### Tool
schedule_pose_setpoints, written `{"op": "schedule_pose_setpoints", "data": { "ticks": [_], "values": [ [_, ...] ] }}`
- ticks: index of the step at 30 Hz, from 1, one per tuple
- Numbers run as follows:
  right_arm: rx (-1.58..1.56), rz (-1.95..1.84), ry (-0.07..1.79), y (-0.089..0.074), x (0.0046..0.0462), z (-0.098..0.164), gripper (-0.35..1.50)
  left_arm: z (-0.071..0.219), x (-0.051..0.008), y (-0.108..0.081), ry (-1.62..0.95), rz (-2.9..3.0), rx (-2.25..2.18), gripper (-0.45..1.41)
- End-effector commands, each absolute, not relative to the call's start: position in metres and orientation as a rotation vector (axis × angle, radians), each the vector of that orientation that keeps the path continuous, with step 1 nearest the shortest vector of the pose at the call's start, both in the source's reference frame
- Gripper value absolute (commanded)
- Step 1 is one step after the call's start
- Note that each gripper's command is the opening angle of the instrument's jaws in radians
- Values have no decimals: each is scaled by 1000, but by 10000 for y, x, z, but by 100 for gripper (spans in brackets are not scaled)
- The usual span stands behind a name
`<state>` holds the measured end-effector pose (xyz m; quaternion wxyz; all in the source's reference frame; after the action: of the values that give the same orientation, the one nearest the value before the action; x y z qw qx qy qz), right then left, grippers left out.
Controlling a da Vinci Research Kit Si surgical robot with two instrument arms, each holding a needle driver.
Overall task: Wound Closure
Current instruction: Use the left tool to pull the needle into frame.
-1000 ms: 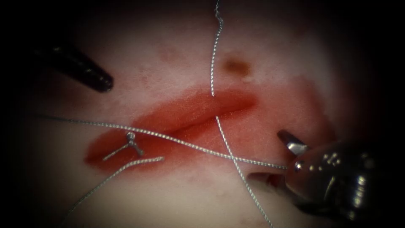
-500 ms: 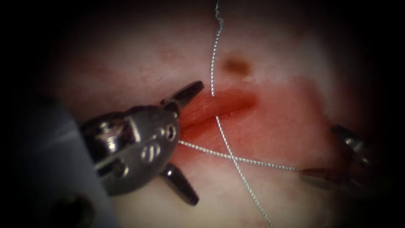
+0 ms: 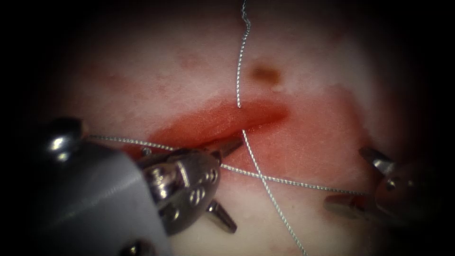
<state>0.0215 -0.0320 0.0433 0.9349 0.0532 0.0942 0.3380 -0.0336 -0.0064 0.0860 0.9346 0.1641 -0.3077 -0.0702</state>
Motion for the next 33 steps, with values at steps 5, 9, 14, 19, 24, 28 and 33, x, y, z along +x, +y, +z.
{"op": "schedule_pose_setpoints", "data": {
  "ticks": [5, 9, 14, 19, 24, 28, 33],
  "values": [
    [107, 696, 199, -315, 229, 428, 125, 870, -340, -46, -607, -178, 333, 57],
    [109, 699, 197, -315, 231, 427, 126, 877, -341, -45, -595, -217, 339, 42],
    [119, 701, 197, -316, 234, 427, 126, 877, -343, -46, -590, -237, 359, -5],
    [118, 696, 197, -316, 235, 427, 126, 873, -344, -47, -587, -253, 373, 0],
    [118, 696, 197, -317, 235, 427, 128, 869, -350, -52, -581, -272, 380, 47],
    [120, 696, 197, -317, 235, 428, 128, 863, -356, -63, -581, -271, 378, 56],
    [119, 697, 197, -318, 235, 428, 128, 867, -362, -67, -577, -271, 373, 51]
  ]
}}
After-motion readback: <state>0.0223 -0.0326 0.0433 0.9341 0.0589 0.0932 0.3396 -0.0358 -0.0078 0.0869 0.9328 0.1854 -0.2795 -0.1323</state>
